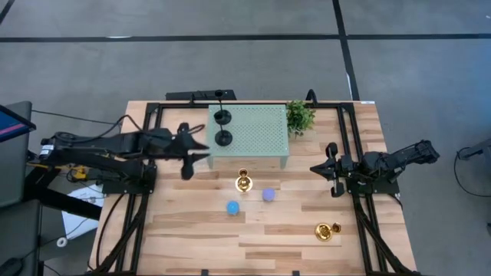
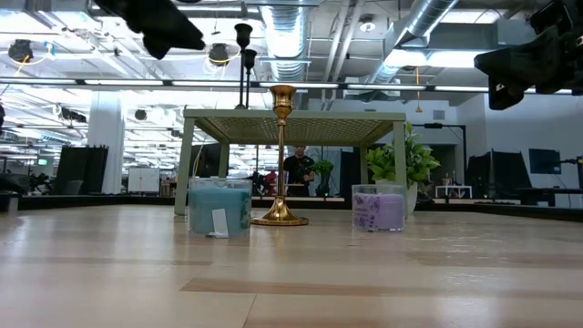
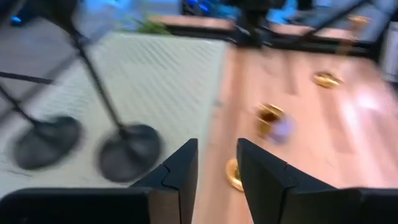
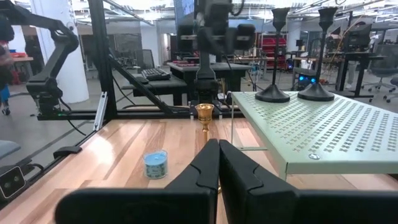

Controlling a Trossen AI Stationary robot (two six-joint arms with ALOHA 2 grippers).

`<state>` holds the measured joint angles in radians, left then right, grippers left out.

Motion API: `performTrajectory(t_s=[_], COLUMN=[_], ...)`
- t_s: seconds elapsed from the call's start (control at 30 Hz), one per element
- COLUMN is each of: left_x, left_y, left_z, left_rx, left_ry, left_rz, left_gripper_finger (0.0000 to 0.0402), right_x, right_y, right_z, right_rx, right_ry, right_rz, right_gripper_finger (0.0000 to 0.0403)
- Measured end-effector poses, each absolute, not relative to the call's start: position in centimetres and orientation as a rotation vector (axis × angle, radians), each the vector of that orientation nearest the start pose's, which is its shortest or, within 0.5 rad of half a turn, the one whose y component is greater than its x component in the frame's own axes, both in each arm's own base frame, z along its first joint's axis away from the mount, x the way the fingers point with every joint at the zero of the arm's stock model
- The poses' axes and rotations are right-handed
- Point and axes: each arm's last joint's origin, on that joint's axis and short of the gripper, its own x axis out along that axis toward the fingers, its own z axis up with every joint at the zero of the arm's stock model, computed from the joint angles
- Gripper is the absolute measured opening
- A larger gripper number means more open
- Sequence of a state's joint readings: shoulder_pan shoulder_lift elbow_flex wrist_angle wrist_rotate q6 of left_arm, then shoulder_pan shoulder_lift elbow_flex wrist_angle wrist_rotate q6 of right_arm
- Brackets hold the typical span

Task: Pick & Place candle stick holders
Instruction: Adjust the shelf

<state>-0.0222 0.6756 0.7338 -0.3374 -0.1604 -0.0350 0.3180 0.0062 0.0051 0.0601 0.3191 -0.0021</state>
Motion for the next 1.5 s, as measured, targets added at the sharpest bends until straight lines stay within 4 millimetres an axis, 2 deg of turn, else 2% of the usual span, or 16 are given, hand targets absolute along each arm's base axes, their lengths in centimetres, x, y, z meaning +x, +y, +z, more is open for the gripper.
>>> performTrajectory(t_s=[0.17, 0.37, 0.63, 0.83, 1.03, 1.5], left_x=[14.4, 14.3, 11.9, 10.8, 11.0, 12.7], left_y=[-1.0, -2.8, -4.0, -3.8, -3.9, -4.6], left_z=[31.0, 30.1, 30.7, 28.6, 27.0, 26.3], left_rx=[-0.016, 0.011, 0.140, 0.203, 0.186, 0.215], left_ry=[0.309, 0.334, 0.284, 0.295, 0.328, 0.383], left_rz=[0.001, -0.100, -0.087, -0.045, -0.042, -0.043], left_gripper_finger=[0.0107, 0.0078, 0.0026, 0.0006, 0.0016, 0.0012], right_x=[9.4, 9.4, 9.4, 9.4, 9.4, 9.4], right_y=[2.1, 2.1, 2.1, 2.1, 2.2, 2.2], right_z=[17.1, 17.1, 17.1, 17.1, 17.1, 17.1], right_rx=[0.017, 0.019, 0.019, 0.019, 0.019, -0.013], right_ry=[-0.056, -0.056, -0.056, -0.057, -0.056, -0.057], right_rz=[-0.001, -0.001, -0.001, 0.000, 0.001, 0.002], right_gripper_finger=[0.0000, 0.0000, 0.0000, 0.0000, 0.0000, 0.0000])
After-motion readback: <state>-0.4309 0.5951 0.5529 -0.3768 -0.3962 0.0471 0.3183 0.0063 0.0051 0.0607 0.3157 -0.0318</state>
